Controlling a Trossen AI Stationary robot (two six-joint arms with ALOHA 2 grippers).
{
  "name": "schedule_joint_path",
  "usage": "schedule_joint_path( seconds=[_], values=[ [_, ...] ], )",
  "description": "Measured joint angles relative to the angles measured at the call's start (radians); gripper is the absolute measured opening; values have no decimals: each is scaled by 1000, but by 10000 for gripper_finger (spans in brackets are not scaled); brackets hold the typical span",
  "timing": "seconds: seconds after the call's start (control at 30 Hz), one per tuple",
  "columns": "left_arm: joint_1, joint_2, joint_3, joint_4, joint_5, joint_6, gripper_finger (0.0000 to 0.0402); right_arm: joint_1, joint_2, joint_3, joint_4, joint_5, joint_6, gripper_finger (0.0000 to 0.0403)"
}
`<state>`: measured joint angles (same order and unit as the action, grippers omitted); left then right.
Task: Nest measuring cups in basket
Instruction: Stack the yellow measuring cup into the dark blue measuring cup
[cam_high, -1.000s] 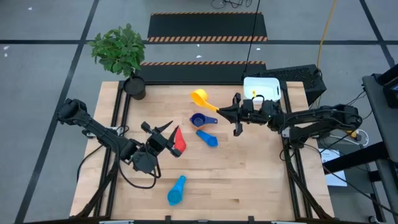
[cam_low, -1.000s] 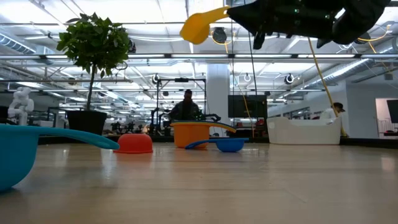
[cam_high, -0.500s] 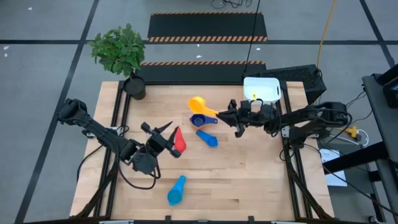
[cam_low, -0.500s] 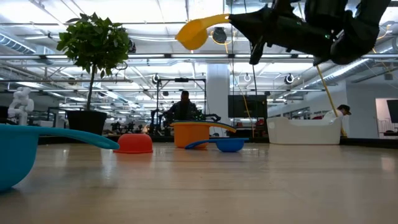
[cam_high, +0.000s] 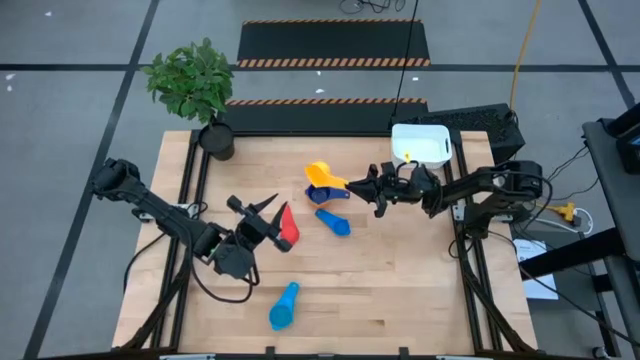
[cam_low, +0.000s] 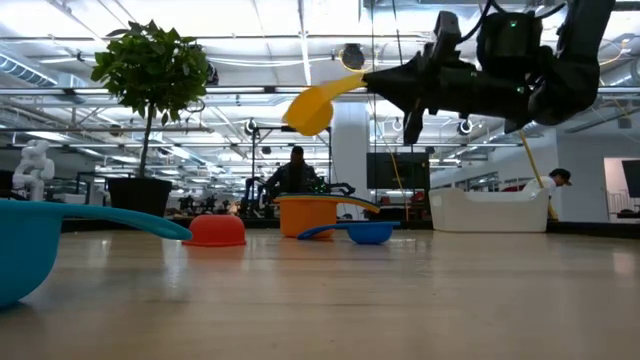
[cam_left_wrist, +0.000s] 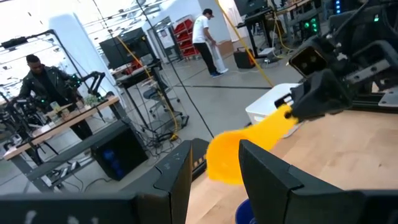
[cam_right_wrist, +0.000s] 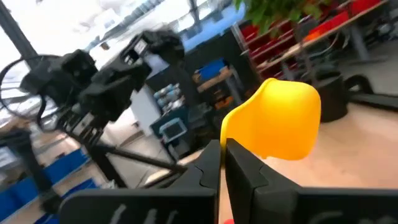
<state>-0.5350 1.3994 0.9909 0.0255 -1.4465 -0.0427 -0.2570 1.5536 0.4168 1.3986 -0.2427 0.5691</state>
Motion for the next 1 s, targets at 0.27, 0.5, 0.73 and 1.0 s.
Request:
schedule_joint_path(
  seconds=[0.27,0.5,0.73,1.0],
  values=[
    [11,0,0,1,5,0,136,26,1,2,-3,-57,48,0],
    [11,0,0,1,6,-12,136,42,1,2,-12,7,35,0],
    [11,0,0,1,7,-19,136,43,76,7,10,12,39,0],
    [12,0,0,2,8,-15,136,42,245,79,115,4,99,0]
  ],
)
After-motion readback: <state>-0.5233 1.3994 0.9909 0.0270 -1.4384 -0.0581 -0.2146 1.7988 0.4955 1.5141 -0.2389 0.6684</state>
